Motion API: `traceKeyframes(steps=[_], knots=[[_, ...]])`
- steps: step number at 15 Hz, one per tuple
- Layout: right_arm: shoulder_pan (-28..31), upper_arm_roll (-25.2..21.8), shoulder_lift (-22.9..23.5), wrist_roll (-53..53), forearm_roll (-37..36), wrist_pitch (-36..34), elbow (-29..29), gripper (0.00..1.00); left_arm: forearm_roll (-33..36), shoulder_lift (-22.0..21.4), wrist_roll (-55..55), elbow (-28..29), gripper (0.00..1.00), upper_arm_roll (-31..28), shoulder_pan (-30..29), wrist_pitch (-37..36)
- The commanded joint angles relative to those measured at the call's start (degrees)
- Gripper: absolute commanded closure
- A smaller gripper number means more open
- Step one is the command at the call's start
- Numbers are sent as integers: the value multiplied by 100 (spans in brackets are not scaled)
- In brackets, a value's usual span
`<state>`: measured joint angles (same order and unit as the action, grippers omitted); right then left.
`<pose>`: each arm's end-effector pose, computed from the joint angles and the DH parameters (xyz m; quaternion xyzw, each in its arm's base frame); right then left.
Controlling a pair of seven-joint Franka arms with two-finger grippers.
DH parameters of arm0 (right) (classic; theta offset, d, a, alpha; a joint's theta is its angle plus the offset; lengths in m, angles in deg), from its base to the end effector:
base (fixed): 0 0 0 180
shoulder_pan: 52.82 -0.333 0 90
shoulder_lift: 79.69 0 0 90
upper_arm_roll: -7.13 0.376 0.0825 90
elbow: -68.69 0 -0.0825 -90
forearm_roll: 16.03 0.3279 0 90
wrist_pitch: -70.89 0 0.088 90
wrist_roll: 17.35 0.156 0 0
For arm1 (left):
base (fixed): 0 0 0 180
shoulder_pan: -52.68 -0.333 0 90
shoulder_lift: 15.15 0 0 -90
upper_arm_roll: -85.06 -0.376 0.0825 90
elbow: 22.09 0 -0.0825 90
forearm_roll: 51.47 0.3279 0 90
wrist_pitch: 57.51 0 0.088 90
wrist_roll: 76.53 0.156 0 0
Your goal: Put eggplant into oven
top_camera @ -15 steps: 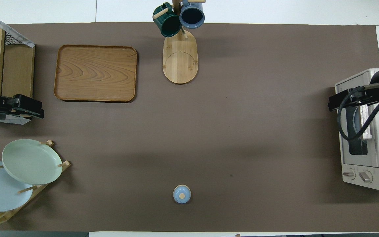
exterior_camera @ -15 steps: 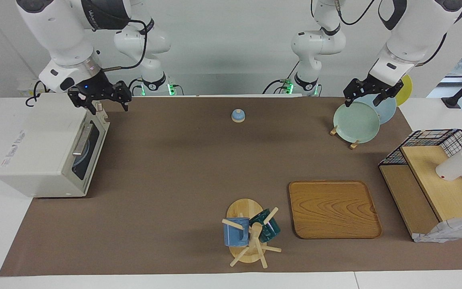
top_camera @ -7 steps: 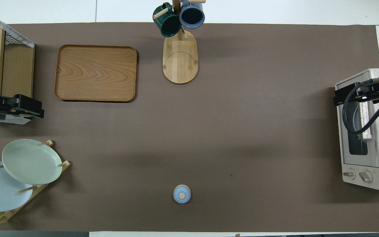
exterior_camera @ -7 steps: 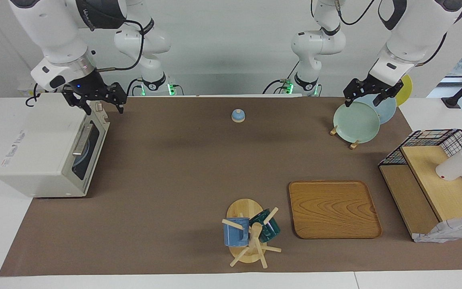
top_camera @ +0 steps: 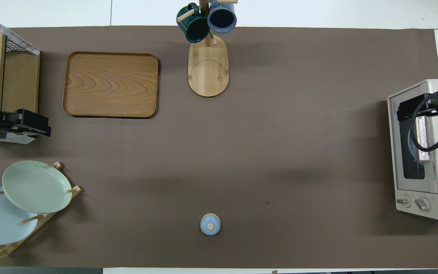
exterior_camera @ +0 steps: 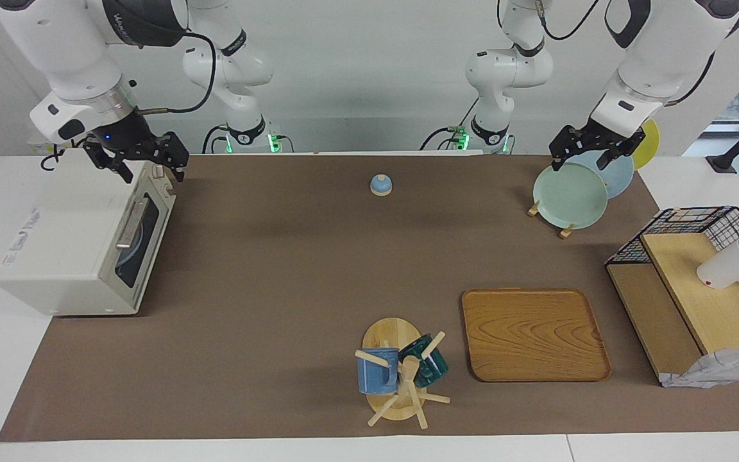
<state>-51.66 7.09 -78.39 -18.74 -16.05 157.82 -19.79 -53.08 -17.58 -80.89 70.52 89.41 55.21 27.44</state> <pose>0.4986 -0.0105 0.6306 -0.9997 -0.0017 0.0249 0.0004 0.4641 -0.0615 0.6302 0.9986 -0.0225 -0.0467 0.0079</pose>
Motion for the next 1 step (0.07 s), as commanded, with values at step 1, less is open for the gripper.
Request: traceKeyframes(steps=[1], knots=[[51, 39, -25, -116, 21, 16, 24, 0, -59, -153, -21, 143, 0, -49, 20, 57]])
